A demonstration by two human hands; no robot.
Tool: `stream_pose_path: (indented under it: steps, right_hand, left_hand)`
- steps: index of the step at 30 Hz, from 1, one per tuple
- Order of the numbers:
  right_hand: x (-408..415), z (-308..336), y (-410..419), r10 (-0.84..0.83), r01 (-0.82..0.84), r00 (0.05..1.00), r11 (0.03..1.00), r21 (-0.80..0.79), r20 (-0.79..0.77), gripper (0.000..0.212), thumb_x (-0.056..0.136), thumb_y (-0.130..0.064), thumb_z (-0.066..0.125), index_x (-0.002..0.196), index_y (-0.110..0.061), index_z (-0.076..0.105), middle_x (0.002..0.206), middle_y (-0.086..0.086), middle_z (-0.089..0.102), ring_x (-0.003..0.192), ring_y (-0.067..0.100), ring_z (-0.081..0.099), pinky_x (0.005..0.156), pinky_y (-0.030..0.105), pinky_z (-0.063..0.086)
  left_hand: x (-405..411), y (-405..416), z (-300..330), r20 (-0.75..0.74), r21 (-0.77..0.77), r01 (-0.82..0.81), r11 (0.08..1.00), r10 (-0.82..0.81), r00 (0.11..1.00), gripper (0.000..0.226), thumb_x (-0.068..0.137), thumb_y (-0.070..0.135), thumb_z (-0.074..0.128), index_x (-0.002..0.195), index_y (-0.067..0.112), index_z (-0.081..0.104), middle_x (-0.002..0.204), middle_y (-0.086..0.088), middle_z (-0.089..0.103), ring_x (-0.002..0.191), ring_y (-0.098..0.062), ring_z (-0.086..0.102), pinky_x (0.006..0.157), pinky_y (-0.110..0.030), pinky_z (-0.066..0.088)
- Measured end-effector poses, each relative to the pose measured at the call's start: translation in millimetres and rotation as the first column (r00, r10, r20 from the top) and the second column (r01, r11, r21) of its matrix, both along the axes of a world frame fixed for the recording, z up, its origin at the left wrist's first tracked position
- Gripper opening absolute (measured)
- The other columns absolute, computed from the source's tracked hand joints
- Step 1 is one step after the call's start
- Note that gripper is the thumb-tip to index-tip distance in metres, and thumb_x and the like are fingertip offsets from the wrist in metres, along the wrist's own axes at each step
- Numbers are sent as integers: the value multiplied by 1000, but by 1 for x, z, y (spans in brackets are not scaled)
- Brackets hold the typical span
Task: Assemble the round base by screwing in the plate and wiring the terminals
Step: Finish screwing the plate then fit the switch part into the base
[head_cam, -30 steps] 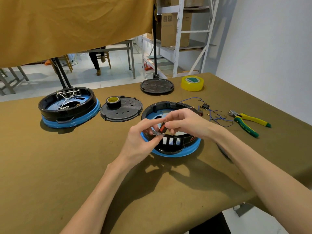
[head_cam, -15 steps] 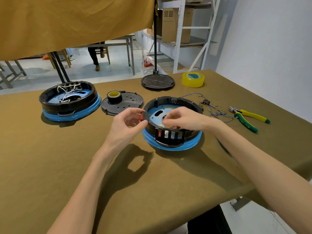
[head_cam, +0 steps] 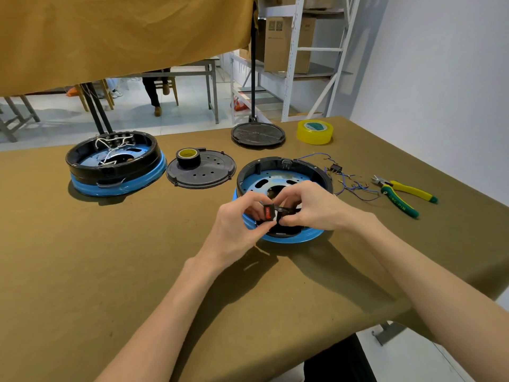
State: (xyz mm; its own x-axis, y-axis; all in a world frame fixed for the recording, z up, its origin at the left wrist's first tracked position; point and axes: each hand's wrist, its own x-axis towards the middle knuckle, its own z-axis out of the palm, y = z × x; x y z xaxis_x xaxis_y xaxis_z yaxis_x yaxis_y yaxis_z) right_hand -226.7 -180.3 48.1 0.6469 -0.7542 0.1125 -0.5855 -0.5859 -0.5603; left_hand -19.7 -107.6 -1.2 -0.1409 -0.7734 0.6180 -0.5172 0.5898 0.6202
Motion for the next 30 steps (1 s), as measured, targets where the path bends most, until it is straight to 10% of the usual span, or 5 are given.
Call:
stream_pose_path:
  steps: [15,30]
  right_hand:
    - [1,17,-1,69,-53,991,990,133,-119,37,84,-16,79,120,-18,69,110,0,71,101,17,66,94,38,54]
    - [8,14,-2,90,-71,990,983,169,-106,23,86,-42,80,96,-21,78,93,7,71,86,26,63,81,48,50]
  left_hand:
    - [3,-6,-10,70,72,72,995,-77,995,39,80,17,87,112,26,67,93,14,67,91,-11,65,82,-16,52]
    - [1,-8,-15,-39,161,111,981,-106,994,39,81,24,86,110,37,64,95,15,65,91,-13,63,77,-15,50]
